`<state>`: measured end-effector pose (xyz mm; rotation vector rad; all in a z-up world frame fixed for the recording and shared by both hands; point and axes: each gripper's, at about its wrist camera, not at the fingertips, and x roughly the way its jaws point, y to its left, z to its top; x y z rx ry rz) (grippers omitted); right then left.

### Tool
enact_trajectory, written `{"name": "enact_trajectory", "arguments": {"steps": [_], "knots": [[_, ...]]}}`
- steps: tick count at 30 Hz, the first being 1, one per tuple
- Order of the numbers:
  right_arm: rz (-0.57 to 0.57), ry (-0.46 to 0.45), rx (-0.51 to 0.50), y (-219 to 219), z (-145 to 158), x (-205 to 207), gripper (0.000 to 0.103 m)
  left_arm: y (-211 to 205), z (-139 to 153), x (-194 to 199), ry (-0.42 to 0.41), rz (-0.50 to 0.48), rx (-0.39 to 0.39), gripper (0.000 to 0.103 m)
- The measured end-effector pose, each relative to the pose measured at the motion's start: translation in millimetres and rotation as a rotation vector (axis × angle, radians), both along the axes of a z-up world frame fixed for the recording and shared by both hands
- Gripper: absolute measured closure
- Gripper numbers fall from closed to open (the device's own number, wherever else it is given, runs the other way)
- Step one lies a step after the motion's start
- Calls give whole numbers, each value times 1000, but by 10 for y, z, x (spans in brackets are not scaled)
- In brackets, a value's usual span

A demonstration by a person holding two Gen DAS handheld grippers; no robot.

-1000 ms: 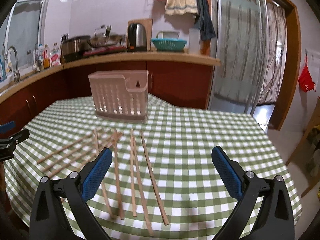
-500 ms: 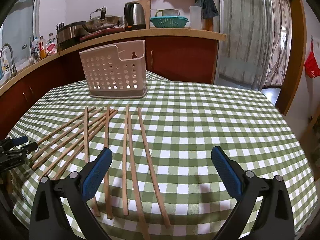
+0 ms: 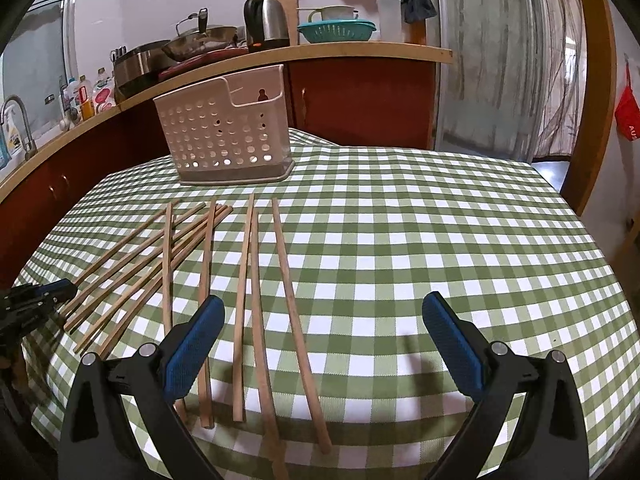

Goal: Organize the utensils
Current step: 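Lower the left tool and close it on one wooden chopstick while the right tool grasps another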

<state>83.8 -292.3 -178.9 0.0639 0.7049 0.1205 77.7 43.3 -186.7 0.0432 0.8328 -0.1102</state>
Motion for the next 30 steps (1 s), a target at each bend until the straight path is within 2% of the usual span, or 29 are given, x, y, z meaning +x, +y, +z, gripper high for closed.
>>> {"name": "enact_trajectory", "arguments": {"steps": [3, 5, 9, 14, 16, 21, 27, 30], "knots": [[14, 6, 13, -36, -33, -20, 13, -15, 2, 4, -1, -7, 2, 93], [14, 19, 9, -43, -66, -30, 43, -13, 1, 3, -1, -10, -7, 93], [58, 26, 16, -38, -120, -87, 49, -20, -3, 2, -1, -9, -7, 93], [104, 41, 1, -32, -219, -180, 67, -22, -4, 4, -2, -9, -7, 93], [115, 41, -7, -46, -266, -236, 72, -25, -3, 5, -1, -6, -9, 93], [147, 3, -30, -62, -315, -397, 74, -20, -4, -1, -3, -6, -9, 93], [159, -31, -25, -76, -356, -463, 83, -16, -6, 0, -5, -3, -7, 93], [163, -43, -20, -70, -353, -466, 95, -17, -3, 0, -5, -4, -7, 93]]}}
